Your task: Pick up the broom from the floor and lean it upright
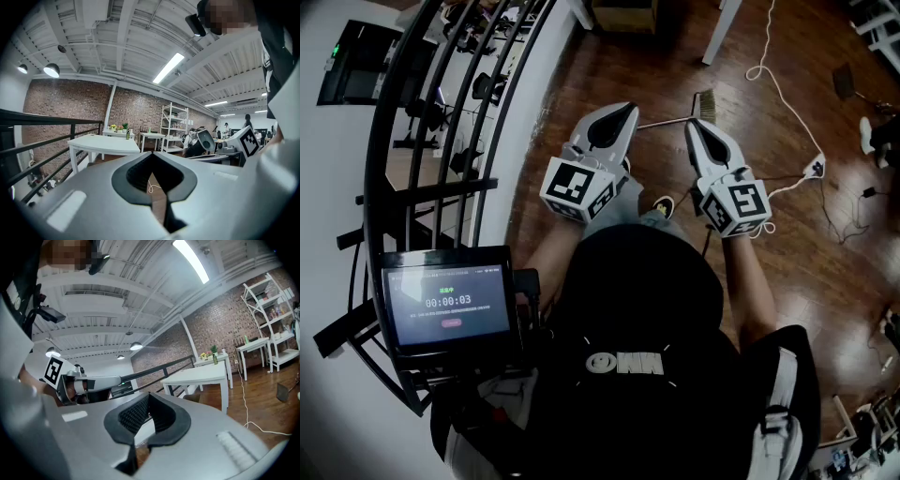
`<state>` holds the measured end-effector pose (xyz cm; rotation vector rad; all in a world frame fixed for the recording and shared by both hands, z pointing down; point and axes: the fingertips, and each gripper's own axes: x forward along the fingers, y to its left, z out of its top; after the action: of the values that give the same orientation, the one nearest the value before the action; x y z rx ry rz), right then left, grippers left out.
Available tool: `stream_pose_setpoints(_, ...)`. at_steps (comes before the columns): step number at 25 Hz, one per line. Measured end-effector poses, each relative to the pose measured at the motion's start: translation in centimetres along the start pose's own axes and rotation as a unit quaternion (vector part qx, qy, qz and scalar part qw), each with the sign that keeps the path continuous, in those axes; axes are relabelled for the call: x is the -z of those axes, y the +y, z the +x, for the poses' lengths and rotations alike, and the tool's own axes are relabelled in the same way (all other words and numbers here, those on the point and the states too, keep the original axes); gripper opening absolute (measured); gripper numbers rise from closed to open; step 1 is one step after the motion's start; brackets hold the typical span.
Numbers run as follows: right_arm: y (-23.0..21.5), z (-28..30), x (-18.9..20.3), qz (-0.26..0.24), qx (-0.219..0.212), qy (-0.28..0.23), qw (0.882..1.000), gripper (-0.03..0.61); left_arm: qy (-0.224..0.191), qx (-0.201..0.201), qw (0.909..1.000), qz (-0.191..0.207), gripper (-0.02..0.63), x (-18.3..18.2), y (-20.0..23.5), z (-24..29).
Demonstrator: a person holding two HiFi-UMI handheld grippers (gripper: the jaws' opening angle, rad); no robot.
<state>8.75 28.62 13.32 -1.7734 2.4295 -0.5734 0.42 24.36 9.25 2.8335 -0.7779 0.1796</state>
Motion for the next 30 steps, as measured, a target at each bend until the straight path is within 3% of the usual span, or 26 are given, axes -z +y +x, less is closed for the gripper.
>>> stream_pose_setpoints(4,-0.1,0.5,0.7,0.004,0.004,0.009,1.0,0.003,0.011,-0.011,0.9999,-0.006,0.018,0.2,1.0,-0.4)
stream_pose_setpoints(10,-1.3,8.2,2.5,0.005,0.011,0.061,0.998,0.003,0.027,-0.01,0.9984,-0.048,0.018,2.4,9.2,2.2)
stream_pose_setpoints(14,-0.7,9.9,4.0,-0.024,-0.006,0.116,0.993,0.003,0.036,-0.019,0.9984,-0.039,0.018,3.3,10.3,2.2)
stream_pose_setpoints(16,1.0,12.2,5.2,-0.057,-0.025,0.162,0.985,0.003,0.051,-0.021,0.9975,-0.045,0.018,4.1,12.2,1.5)
stream_pose_setpoints(18,2.9,15.9,6.9,-0.105,-0.051,0.226,0.967,0.003,0.078,-0.016,0.9951,-0.059,0.018,5.4,15.4,1.0)
stream_pose_setpoints(21,3.8,20.5,11.7,-0.169,-0.096,0.346,0.918,0.003,0.166,0.016,0.9841,-0.06,0.018,9.9,19.1,1.3)
stream_pose_setpoints(23,3.3,21.8,14.8,-0.197,-0.114,0.412,0.882,0.003,0.235,0.044,0.9689,-0.063,0.018,13.7,20.1,1.5)
stream_pose_setpoints(26,2.5,22.1,18.9,-0.208,-0.136,0.485,0.839,0.005,0.319,0.081,0.9408,-0.083,0.018,18.9,20.4,0.8)
stream_pose_setpoints(30,-1.9,25.3,27.2,-0.235,-0.165,0.554,0.781,0.005,0.396,0.122,0.8996,-0.139,0.018,28.2,22.5,2.6)
